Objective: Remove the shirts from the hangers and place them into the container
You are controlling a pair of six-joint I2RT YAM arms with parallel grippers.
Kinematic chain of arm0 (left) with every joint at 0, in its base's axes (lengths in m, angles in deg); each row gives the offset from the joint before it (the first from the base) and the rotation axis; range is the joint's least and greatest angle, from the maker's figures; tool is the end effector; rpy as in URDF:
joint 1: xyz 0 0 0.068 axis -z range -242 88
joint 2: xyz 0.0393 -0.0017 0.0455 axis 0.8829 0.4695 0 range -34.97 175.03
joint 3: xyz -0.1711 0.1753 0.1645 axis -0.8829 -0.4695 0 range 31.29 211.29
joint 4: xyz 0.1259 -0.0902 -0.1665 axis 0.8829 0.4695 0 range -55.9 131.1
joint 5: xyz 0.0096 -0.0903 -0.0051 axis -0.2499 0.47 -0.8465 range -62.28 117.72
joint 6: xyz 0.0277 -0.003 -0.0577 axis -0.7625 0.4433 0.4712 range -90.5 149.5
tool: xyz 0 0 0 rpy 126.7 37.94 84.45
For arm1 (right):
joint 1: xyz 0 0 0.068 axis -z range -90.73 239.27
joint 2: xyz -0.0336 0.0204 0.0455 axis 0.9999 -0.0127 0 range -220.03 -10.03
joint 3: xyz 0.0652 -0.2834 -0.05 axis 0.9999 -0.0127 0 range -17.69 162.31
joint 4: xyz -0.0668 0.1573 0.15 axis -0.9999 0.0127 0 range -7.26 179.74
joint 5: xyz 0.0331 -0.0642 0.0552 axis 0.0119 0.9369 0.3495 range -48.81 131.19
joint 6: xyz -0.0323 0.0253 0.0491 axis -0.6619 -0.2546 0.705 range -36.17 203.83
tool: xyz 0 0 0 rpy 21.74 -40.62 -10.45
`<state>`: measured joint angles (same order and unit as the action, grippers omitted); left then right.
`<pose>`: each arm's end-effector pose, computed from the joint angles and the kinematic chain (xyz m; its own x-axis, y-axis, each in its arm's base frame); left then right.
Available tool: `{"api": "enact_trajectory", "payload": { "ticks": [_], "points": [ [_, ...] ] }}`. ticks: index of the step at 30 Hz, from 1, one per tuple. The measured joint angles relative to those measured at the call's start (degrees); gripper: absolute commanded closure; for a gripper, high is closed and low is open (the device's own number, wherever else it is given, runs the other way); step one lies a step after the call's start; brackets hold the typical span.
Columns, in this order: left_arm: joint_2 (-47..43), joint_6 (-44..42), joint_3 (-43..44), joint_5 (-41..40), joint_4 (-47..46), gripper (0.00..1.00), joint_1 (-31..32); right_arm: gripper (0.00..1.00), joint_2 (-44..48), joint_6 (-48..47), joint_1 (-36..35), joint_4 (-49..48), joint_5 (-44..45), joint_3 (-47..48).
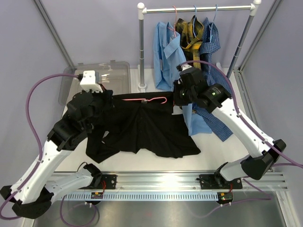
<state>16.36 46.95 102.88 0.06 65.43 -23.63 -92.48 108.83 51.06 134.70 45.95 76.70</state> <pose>0.1171 -0.0633 0.4433 -0.2015 -0.1793 -0.9629 0.1387 0.9680 -0.2093 0.2132 0.1625 0.4204 -0.6974 -0.0131 -0.7165 -0.3000 0.9133 0.2753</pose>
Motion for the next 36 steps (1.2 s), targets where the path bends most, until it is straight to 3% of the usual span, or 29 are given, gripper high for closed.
{"api": "enact_trajectory", "payload": {
  "ticks": [7, 11, 14, 18, 24, 29, 36],
  "points": [
    [-2.91, 0.98, 0.00, 6.86, -0.61, 1.00, -1.38, 1.00, 0.02, -2.91, 0.39, -3.28, -12.02, -10.19],
    [-2.27, 2.32, 0.02, 9.88, -1.77, 1.00, -1.73, 0.58, 0.31, -4.74, 1.07, -5.57, -17.00, -13.51],
    [-1.31, 3.43, 0.11, 10.64, -3.13, 1.00, -1.97, 0.34, 2.10, -7.34, 1.22, -6.62, -18.88, -16.44],
    [0.07, 3.69, 0.68, 10.32, -4.42, 1.00, -2.01, 0.13, 7.48, -11.54, 1.27, -4.68, -17.79, -17.62],
    [0.81, 4.87, 0.68, 10.29, -5.31, 1.00, -2.01, 0.09, 19.67, -19.10, 1.97, 1.20, -10.71, -16.44],
    [2.89, 4.57, 0.68, 9.92, -5.77, 1.00, -2.01, 0.10, 23.08, -22.93, 2.05, 5.92, -5.09, -10.56],
    [8.94, 2.47, 1.88, 11.69, -5.33, 1.00, -1.97, 0.09, 22.32, -25.14, 2.23, 6.84, -11.96, -0.04]
  ]
}}
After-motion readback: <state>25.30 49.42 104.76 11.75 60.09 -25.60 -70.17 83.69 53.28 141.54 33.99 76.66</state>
